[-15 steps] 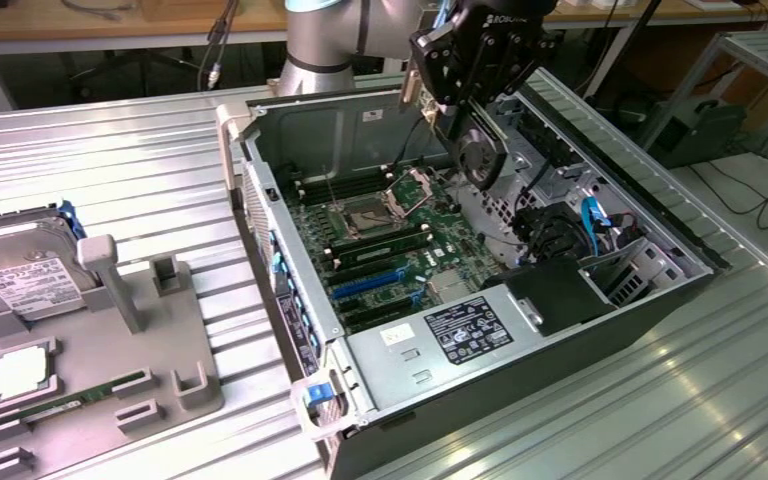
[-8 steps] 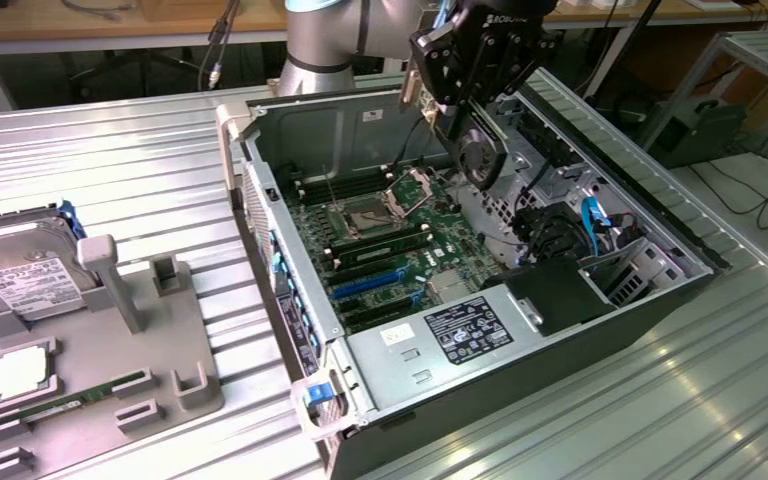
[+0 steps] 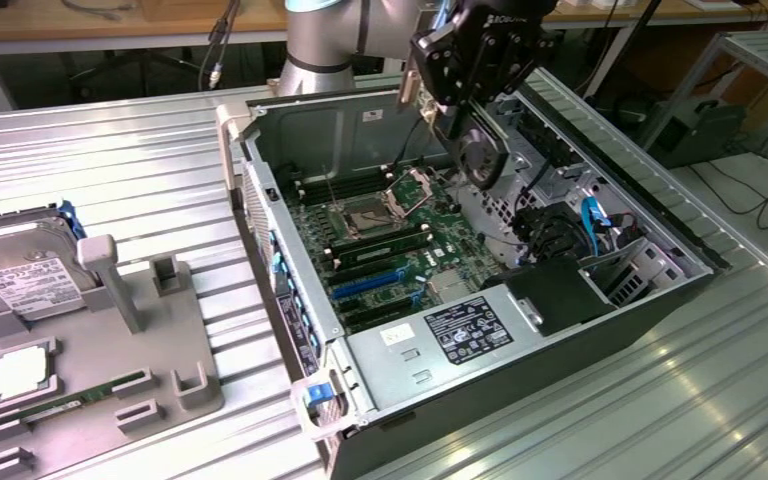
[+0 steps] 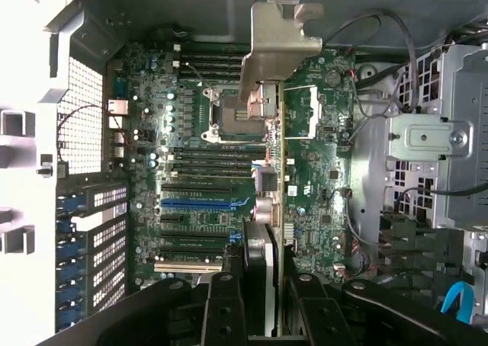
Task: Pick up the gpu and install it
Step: 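Insert the gpu into the slot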
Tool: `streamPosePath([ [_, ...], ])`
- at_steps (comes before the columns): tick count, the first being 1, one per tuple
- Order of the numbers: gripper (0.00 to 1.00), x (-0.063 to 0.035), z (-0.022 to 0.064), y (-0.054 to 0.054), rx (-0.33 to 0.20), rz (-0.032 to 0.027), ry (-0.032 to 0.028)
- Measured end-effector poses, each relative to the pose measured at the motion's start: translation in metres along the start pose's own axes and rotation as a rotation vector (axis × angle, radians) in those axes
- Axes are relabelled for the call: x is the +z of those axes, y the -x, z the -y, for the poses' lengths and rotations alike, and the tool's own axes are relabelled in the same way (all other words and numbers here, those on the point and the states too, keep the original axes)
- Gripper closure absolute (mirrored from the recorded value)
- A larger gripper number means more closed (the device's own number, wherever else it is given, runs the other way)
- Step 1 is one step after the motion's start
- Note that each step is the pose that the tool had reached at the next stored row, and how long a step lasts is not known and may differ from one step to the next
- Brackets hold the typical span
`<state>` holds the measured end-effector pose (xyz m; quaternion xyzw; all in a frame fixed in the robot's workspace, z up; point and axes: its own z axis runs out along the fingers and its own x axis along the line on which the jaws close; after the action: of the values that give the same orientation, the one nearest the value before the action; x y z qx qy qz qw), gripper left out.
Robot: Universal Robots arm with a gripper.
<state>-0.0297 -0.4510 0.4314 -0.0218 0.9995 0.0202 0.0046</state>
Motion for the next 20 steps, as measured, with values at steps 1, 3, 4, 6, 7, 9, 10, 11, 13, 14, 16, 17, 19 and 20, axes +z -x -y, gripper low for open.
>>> streamPosePath([
  [1,0.72,0.0000,0.0000,0.0000,-0.011,-0.0004,0.0001],
  [3,0.72,0.0000,0.0000,0.0000,-0.036,-0.0015,0.0004],
  [4,0.72,0.0000,0.0000,0.0000,-0.056,-0.0022,0.0006],
  [6,0.72,0.0000,0.0000,0.0000,-0.096,-0.0039,0.0009],
  [7,0.72,0.0000,0.0000,0.0000,-0.106,-0.0043,0.0011],
  [9,0.72,0.0000,0.0000,0.0000,-0.133,-0.0054,0.0013],
  [10,0.72,0.0000,0.0000,0.0000,-0.144,-0.0058,0.0014],
  [11,0.72,0.0000,0.0000,0.0000,-0.155,-0.0063,0.0016],
  [13,0.72,0.0000,0.0000,0.0000,-0.178,-0.0072,0.0018],
  [14,0.72,0.0000,0.0000,0.0000,-0.194,-0.0078,0.0019],
  [16,0.72,0.0000,0.0000,0.0000,-0.218,-0.0087,0.0023],
  [17,0.72,0.0000,0.0000,0.0000,-0.229,-0.0092,0.0024],
  [19,0.72,0.0000,0.0000,0.0000,-0.270,-0.0108,0.0028],
  [20,0.72,0.0000,0.0000,0.0000,-0.286,-0.0115,0.0030],
])
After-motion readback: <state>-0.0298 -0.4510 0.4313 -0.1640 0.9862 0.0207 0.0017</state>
